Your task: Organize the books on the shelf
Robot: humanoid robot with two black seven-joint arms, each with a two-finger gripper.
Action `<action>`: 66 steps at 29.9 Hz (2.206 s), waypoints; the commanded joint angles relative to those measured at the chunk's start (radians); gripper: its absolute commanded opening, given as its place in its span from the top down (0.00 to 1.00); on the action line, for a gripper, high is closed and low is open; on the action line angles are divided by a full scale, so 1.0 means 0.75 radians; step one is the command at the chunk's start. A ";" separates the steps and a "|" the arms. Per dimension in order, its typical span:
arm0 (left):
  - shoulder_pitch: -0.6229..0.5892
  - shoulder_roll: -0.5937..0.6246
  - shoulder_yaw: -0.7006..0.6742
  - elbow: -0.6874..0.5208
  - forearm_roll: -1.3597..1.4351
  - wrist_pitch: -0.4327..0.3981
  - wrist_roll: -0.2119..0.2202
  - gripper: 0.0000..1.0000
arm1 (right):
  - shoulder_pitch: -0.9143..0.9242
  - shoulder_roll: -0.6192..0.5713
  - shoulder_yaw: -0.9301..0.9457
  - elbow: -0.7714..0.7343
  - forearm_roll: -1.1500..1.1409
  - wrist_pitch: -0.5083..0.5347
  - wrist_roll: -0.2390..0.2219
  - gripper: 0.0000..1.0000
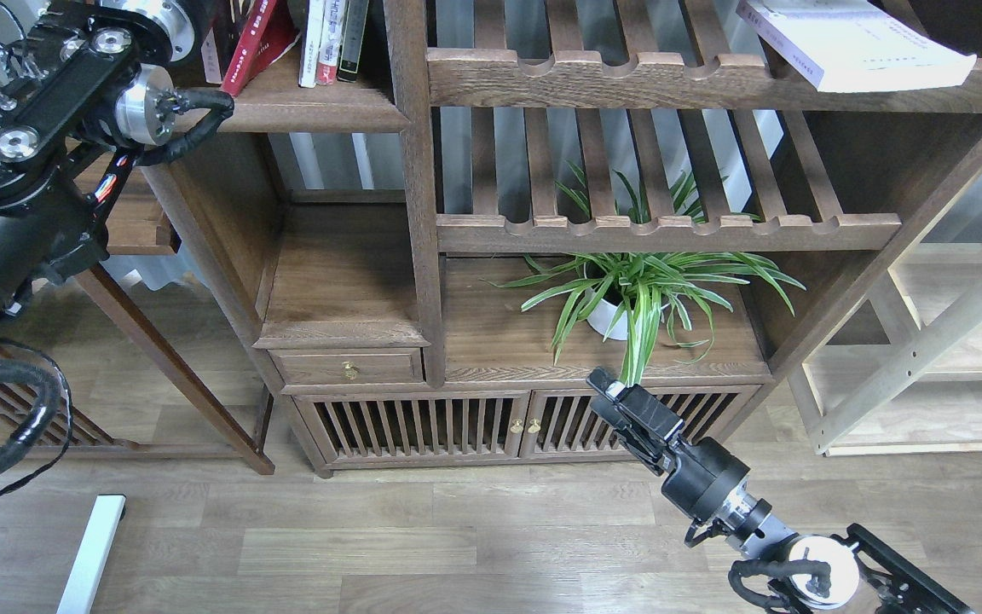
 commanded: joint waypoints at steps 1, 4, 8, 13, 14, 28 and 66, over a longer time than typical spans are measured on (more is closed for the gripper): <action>-0.004 -0.005 0.003 0.002 0.000 0.006 -0.002 0.72 | -0.001 0.000 0.000 0.000 0.000 0.000 0.000 0.17; -0.010 -0.012 0.010 0.002 0.000 0.008 0.000 0.71 | -0.001 0.000 0.000 0.000 0.000 0.000 0.000 0.17; -0.020 -0.020 0.016 0.000 0.000 0.012 -0.004 0.67 | -0.001 -0.002 0.000 0.000 0.000 0.000 0.000 0.17; -0.071 -0.069 0.018 0.004 0.002 0.028 0.000 0.67 | -0.001 0.000 0.000 0.000 0.000 0.000 0.000 0.17; -0.081 -0.069 0.018 0.006 0.002 0.032 0.000 0.67 | -0.001 0.000 0.000 0.000 0.000 0.000 0.000 0.17; -0.222 -0.057 -0.007 0.002 0.000 0.032 0.000 0.64 | -0.007 -0.004 -0.016 0.000 0.000 0.000 0.000 0.17; -0.112 0.246 -0.170 -0.342 -0.548 -0.272 -0.200 0.08 | -0.013 0.031 0.437 0.000 0.088 0.000 0.000 0.16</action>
